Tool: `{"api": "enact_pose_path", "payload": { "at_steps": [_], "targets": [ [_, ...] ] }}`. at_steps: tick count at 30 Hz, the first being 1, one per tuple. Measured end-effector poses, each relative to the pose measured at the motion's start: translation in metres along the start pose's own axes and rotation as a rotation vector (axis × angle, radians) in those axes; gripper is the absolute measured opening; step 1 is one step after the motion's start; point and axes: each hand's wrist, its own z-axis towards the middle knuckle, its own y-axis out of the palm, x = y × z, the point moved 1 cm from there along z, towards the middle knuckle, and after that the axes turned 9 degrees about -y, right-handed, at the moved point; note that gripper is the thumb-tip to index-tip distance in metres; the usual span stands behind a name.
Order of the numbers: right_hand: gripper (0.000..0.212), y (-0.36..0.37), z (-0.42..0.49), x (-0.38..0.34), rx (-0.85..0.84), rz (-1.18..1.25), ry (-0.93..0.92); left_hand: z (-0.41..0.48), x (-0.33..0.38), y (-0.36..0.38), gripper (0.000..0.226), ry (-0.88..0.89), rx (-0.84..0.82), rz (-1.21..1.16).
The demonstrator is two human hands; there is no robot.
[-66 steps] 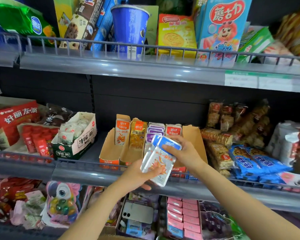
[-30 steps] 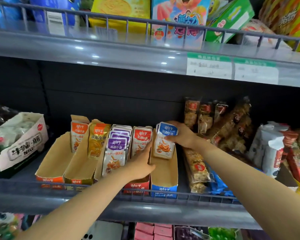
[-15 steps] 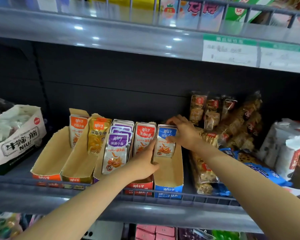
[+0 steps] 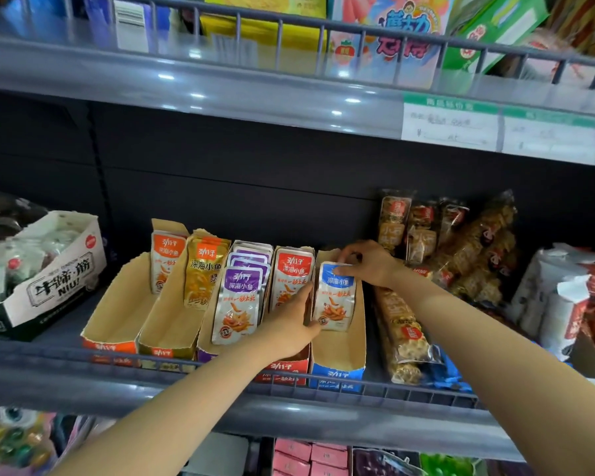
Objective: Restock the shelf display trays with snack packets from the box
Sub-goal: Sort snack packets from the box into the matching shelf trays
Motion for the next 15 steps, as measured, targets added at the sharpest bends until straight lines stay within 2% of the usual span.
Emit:
{"api": "enact_pose_path", "payload": {
  "at_steps": [5,11,15],
  "targets": [
    [0.030,-0.002,0.002,0.006,-0.119,-0.164,0.007,-0.001,0.000,0.000,0.074,0.004,-0.004,-0.013],
    [0.036,-0.020,-0.003,-0.011,-0.309,-0.014,0.125,-0.002,0.001,0.000,0.071,0.019,-0.004,-0.018],
    [0.037,-0.010,0.000,-0.009,-0.230,-0.083,0.090,-0.003,0.001,0.000,0.069,0.038,0.013,-0.010]
  ]
}}
